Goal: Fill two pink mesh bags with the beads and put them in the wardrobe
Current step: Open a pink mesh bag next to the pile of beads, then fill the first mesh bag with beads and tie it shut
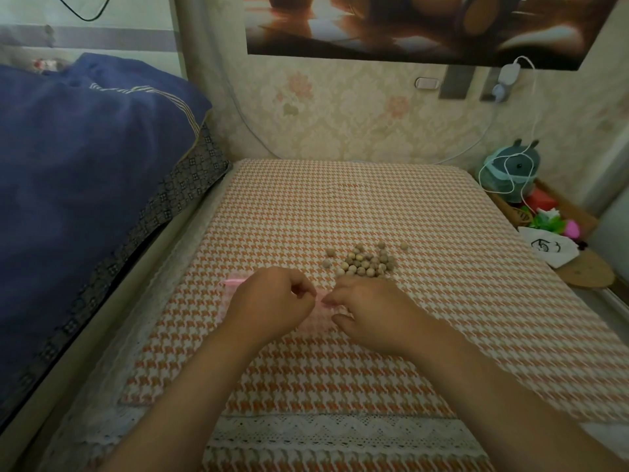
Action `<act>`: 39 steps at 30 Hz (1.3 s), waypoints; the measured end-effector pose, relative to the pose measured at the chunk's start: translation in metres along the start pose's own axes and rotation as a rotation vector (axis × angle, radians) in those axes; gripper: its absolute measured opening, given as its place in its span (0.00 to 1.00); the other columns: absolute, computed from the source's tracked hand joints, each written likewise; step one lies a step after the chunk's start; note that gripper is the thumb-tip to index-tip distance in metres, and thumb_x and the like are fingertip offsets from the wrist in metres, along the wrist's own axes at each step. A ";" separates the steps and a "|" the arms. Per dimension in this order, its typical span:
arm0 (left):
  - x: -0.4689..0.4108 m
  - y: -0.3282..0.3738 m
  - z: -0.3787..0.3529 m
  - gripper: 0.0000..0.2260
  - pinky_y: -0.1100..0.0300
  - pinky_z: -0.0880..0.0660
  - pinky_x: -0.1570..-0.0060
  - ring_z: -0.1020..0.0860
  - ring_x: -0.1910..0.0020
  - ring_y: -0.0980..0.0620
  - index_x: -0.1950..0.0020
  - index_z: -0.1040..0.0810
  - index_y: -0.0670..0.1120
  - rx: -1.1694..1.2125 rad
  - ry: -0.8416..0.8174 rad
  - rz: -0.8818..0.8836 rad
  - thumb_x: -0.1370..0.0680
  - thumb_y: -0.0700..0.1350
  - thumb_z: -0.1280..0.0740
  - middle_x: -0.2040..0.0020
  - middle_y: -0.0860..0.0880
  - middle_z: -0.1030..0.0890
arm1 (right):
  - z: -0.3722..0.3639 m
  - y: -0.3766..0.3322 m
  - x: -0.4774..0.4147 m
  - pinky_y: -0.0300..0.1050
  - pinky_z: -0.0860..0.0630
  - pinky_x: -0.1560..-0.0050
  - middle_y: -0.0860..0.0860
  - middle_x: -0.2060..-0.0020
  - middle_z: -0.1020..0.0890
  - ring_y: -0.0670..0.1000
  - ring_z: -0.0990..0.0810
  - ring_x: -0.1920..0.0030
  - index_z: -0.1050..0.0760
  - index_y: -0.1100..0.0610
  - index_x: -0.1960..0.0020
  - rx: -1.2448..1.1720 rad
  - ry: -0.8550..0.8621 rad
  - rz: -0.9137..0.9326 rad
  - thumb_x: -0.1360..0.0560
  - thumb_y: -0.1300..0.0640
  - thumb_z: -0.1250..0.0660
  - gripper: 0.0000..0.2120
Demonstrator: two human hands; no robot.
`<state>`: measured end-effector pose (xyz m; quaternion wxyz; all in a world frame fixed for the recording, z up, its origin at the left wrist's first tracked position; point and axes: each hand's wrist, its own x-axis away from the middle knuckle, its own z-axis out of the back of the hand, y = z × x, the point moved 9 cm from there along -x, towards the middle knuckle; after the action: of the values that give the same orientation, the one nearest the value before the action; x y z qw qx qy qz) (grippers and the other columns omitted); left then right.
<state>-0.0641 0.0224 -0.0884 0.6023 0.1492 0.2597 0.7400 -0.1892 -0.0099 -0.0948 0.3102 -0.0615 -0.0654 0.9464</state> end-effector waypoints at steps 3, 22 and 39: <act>0.001 0.002 -0.001 0.08 0.61 0.21 0.57 0.21 0.60 0.62 0.50 0.15 0.58 -0.050 -0.023 0.008 0.25 0.49 0.32 0.55 0.60 0.17 | 0.004 0.001 -0.001 0.49 0.24 0.44 0.44 0.46 0.19 0.48 0.21 0.45 0.20 0.46 0.39 0.001 0.032 -0.013 0.20 0.49 0.37 0.12; -0.021 -0.004 0.012 0.10 0.58 0.21 0.53 0.19 0.52 0.53 0.46 0.14 0.46 0.224 0.117 0.110 0.22 0.37 0.32 0.48 0.50 0.15 | 0.024 0.048 -0.009 0.42 0.18 0.55 0.39 0.45 0.20 0.41 0.18 0.55 0.19 0.44 0.46 -0.636 0.318 -0.258 0.21 0.57 0.34 0.09; -0.042 -0.022 -0.003 0.11 0.63 0.18 0.58 0.17 0.54 0.55 0.45 0.16 0.50 0.352 -0.080 0.053 0.25 0.38 0.28 0.51 0.54 0.16 | -0.022 0.080 -0.081 0.47 0.24 0.56 0.48 0.44 0.24 0.54 0.20 0.48 0.16 0.48 0.45 0.120 0.042 -0.291 0.20 0.47 0.34 0.10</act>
<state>-0.0385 -0.0159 -0.0992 0.5568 0.2884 0.3571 0.6923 -0.1671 -0.1198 -0.1229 0.4483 -0.0524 -0.0103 0.8923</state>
